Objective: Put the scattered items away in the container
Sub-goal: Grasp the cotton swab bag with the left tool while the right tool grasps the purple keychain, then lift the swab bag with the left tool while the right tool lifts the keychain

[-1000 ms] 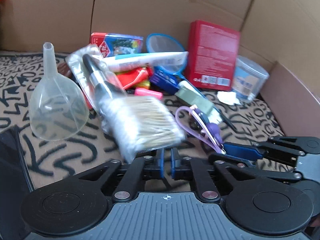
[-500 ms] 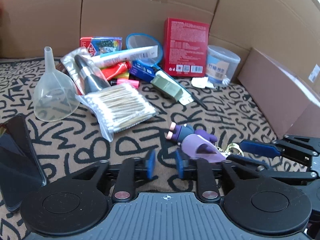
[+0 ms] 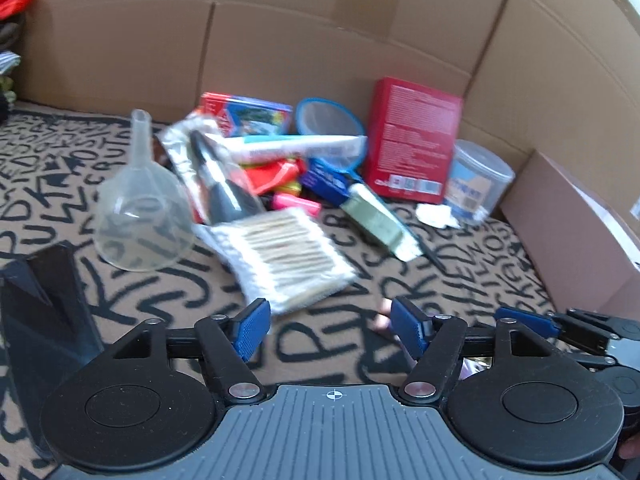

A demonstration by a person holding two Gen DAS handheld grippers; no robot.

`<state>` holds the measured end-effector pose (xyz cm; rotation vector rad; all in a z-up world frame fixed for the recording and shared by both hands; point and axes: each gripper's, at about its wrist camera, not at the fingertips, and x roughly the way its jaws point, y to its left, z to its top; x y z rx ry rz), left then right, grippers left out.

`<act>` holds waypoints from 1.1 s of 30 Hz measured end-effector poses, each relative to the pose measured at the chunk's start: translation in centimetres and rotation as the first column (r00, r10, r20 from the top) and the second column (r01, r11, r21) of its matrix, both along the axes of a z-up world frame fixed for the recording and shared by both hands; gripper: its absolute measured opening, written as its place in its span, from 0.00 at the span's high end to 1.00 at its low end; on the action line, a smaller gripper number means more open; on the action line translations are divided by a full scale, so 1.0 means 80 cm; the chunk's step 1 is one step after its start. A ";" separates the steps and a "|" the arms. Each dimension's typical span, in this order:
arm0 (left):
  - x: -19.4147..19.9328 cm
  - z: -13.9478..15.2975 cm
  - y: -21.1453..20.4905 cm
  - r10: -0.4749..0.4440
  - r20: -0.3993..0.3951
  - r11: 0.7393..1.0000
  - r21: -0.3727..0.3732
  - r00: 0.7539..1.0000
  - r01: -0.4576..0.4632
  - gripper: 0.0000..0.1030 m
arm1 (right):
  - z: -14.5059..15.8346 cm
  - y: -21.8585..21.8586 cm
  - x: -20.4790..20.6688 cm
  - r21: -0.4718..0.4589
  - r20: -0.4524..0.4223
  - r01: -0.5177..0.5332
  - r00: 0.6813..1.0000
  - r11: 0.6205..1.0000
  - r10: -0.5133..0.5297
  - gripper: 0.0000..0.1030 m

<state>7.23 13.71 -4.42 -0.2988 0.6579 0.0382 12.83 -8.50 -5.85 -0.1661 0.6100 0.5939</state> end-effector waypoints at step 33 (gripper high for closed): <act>-0.005 -0.017 -0.003 -0.051 -0.068 0.999 -0.003 0.996 0.051 0.69 | 0.004 -0.003 -0.047 -0.083 -0.032 -0.050 0.998 0.995 0.047 0.74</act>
